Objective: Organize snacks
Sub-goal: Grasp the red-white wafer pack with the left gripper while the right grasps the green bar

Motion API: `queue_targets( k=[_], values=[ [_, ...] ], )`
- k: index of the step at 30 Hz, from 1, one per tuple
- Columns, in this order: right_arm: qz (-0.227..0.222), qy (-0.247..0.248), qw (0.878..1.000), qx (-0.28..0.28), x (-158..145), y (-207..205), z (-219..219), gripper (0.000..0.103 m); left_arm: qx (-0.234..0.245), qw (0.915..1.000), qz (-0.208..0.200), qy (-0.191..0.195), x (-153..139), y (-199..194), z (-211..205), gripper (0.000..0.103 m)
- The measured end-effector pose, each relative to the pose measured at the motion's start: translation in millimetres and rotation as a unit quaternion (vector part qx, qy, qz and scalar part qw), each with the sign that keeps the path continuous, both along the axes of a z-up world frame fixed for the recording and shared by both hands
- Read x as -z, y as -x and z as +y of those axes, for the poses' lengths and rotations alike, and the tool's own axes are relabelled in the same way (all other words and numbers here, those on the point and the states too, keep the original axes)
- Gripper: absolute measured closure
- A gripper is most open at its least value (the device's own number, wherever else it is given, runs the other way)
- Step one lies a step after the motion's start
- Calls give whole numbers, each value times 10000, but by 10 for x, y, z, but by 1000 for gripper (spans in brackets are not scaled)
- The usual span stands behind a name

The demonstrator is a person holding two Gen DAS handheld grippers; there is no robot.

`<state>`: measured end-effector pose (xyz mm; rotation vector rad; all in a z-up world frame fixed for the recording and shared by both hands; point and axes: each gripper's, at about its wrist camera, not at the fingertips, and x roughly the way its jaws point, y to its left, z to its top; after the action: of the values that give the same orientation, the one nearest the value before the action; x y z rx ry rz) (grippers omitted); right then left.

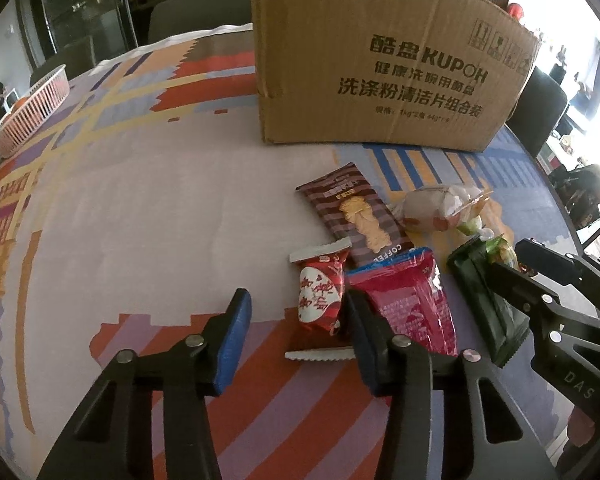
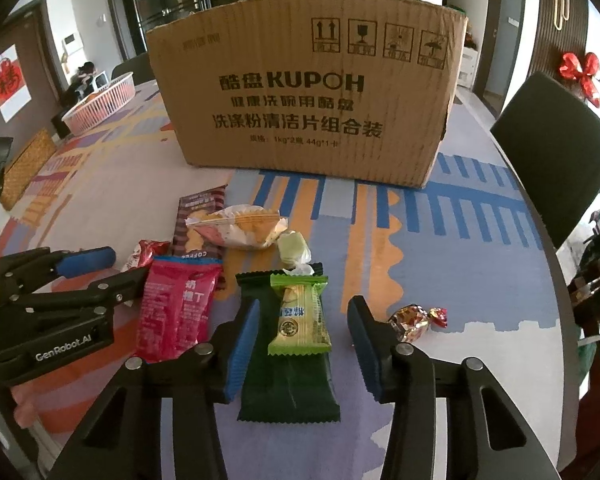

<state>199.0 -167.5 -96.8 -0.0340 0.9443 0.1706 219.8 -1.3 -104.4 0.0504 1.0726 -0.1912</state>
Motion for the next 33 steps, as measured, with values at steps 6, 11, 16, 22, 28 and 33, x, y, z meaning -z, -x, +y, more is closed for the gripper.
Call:
queue_targets(
  k=[6,11,16,22,28,33],
  values=[
    [154,-105,9998,-15,46,-60,-26,70,81,9999,-13,-76,6,-39,-45,73],
    [182,-108,9997,-124,45,-72,2,78,82,9999,-29,-126,4,-37,-48,80],
    [165,-100,9997,-122,40,-66,20,80,65,9999,-23,-143,-28,13,-58,80],
    [92,-282,9995,-100,-76,-7,-16,80,25,9998,-195,-57,-231,121,-64,80],
    [-116,-402,9990,-157,-281,49,-47,80,-55,9988,-473,72,-534,204,-50,80],
    [-341,-445,9982,-194,-476,95,-65,80,-55,9971,-754,131,-789,251,-57,80]
  ],
)
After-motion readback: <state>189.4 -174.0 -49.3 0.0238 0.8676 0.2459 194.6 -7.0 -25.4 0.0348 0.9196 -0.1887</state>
